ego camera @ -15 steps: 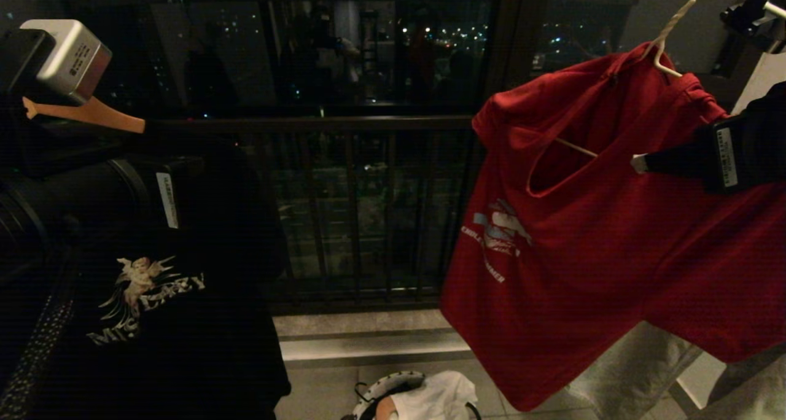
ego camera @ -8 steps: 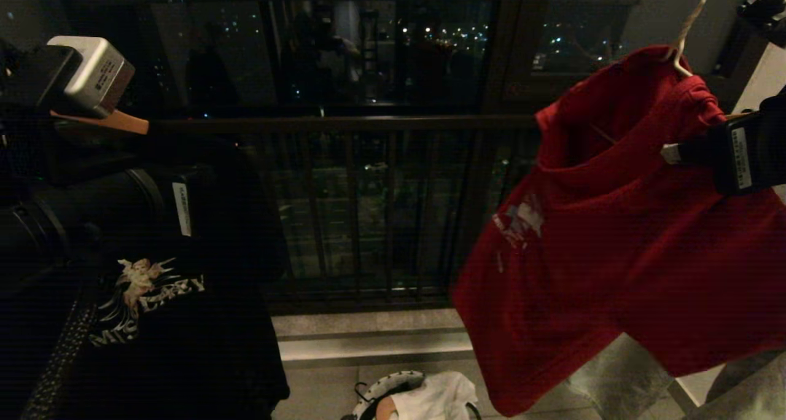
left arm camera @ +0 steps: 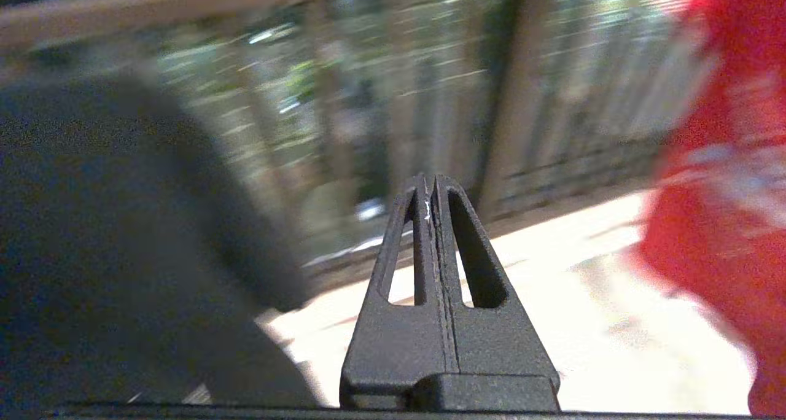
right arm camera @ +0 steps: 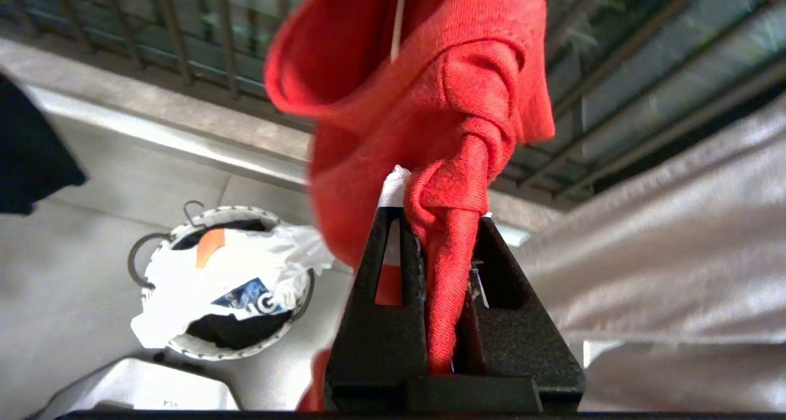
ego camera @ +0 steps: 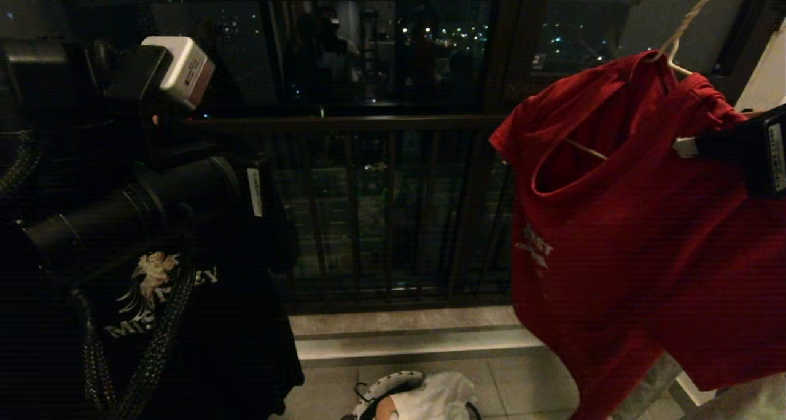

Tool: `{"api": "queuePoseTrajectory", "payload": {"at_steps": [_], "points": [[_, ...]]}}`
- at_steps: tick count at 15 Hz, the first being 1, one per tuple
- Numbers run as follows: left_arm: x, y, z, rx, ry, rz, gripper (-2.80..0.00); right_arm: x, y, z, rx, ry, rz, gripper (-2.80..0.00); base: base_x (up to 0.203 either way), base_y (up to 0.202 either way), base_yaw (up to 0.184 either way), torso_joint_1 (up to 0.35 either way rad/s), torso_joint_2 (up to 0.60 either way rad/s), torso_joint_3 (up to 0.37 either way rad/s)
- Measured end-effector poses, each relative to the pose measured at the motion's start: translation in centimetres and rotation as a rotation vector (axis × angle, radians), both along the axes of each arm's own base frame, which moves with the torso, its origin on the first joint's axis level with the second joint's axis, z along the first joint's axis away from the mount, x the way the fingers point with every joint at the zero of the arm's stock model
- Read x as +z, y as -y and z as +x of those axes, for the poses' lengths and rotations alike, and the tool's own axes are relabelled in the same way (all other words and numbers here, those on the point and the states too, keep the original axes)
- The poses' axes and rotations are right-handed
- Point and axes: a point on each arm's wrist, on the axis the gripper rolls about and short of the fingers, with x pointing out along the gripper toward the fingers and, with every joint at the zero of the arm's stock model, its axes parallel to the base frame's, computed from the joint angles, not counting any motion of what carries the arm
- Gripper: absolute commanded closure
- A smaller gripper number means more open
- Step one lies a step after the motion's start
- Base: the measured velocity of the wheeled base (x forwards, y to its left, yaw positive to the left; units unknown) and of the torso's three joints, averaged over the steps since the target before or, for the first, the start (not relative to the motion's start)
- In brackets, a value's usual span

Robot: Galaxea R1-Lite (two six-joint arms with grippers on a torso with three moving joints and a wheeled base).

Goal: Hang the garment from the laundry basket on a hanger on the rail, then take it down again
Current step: Take the clothes off the clothes rack

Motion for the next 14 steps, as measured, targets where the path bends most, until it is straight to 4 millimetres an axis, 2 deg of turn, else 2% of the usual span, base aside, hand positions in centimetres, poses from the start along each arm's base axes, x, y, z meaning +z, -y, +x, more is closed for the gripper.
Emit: {"api": "queuePoseTrajectory", "payload": {"at_steps": [5, 10, 11, 14], "points": [[2.0, 3.7, 0.8, -0.179, 0.040, -0.034, 0.00, 0.1, 0.3, -0.7, 0.016, 0.013, -0.025, 0.00, 0.000, 0.000, 0.000, 0.000, 0.00, 0.000], [3.8, 8.6, 3.6, -0.279, 0.088, -0.067, 0.00, 0.1, 0.4, -0.9, 0.035, 0.017, -0.024, 0.00, 0.000, 0.000, 0.000, 0.000, 0.00, 0.000], [4.0, 9.4, 4.2, -0.291, 0.091, -0.067, -2.80, 0.2, 0.4, -0.9, 0.044, 0.017, -0.024, 0.00, 0.000, 0.000, 0.000, 0.000, 0.00, 0.000], [4.6, 12.0, 5.8, -0.349, 0.098, -0.071, -2.80, 0.2, 0.3, -0.9, 0.056, 0.023, -0.036, 0.00, 0.000, 0.000, 0.000, 0.000, 0.00, 0.000]]}}
